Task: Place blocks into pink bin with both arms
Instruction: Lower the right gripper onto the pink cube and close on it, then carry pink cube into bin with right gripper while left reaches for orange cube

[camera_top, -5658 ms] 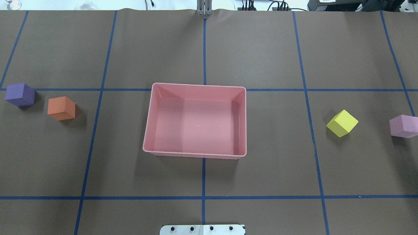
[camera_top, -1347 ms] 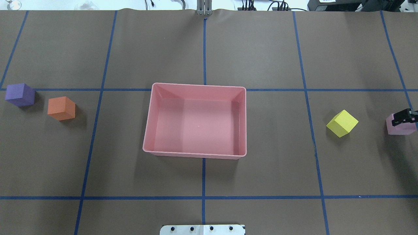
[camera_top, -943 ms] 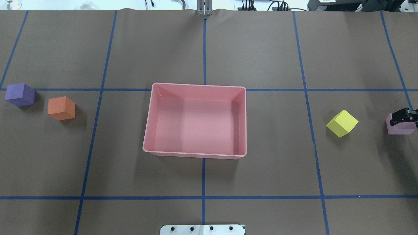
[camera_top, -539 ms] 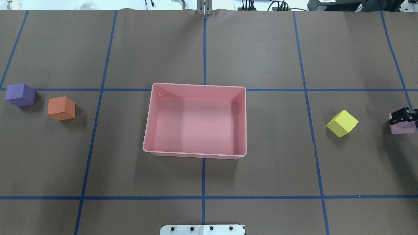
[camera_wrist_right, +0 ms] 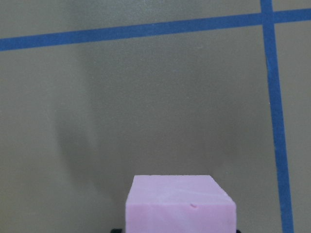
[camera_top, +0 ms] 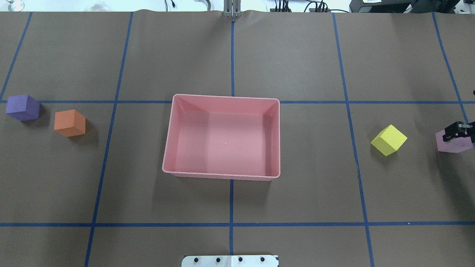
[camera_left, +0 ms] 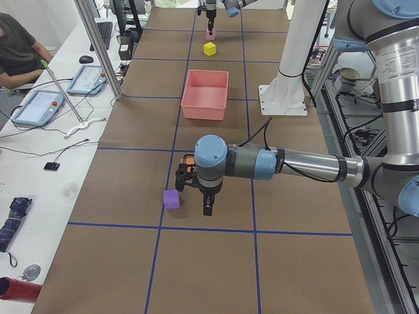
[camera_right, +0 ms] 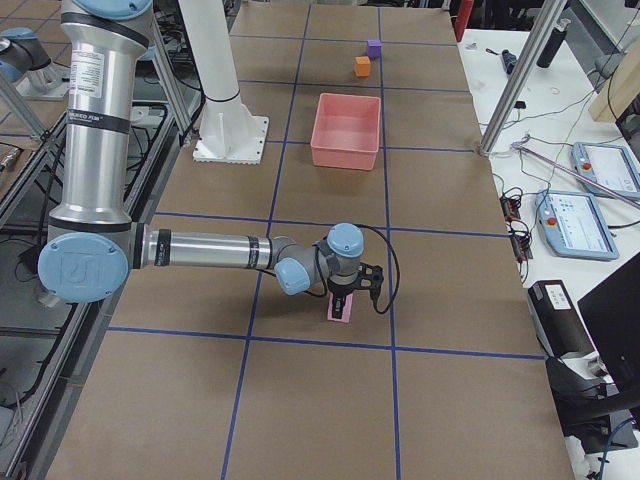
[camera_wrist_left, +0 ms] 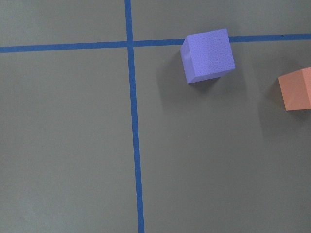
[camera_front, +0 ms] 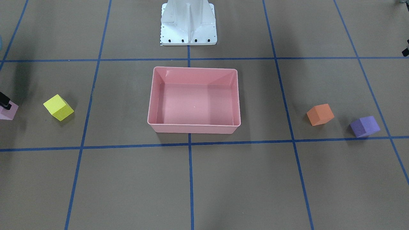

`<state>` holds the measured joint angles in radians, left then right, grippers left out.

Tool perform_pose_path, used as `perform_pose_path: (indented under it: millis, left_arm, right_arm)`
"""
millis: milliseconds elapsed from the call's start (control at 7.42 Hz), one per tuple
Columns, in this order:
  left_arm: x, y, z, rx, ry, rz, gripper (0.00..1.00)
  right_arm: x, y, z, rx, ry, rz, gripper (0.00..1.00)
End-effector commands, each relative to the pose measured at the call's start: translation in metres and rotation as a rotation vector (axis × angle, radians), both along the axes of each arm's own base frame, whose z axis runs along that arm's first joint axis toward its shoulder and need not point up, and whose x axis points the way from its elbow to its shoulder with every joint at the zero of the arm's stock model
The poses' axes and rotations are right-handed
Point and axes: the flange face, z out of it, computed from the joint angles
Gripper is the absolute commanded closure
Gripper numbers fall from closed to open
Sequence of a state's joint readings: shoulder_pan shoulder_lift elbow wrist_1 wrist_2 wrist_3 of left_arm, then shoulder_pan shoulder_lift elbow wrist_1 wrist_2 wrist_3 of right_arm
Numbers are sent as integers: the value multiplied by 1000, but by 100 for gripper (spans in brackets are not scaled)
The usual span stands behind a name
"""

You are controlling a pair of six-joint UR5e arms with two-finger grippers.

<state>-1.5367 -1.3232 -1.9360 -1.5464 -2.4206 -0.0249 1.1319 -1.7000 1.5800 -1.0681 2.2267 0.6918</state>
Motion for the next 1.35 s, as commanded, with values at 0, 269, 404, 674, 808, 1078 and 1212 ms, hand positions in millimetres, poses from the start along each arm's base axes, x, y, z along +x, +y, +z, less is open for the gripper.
perform_pose_path:
  millis: [0,269,404,674,808,1078,1212]
  left_arm:
    - [2,0,-11,-10,22,-21,0]
    - [7,-5,-30,-8,75,-59,0]
    - [12,-10,-36,-22,86,-108,1]
    - [67,-21,-54,-53,106,-105,0]
    - [103,-26,-60,-94,92,-101,0]
    - [160,-42,-74,-123,41,-92,0]
    - [171,-60,-68,-128,34,-89,0]
  right_arm:
    - [1,-2,-13,22,-12,2,94]
    - [13,-5,-77,117,-69,27,100]
    - [10,-9,-114,136,-111,58,100]
    - [2,-25,-175,114,-183,142,100]
    - [-14,-38,-217,72,-228,191,100]
    - [-101,-45,-317,5,-346,203,100]
    - [-139,-49,-374,-57,-390,214,99]
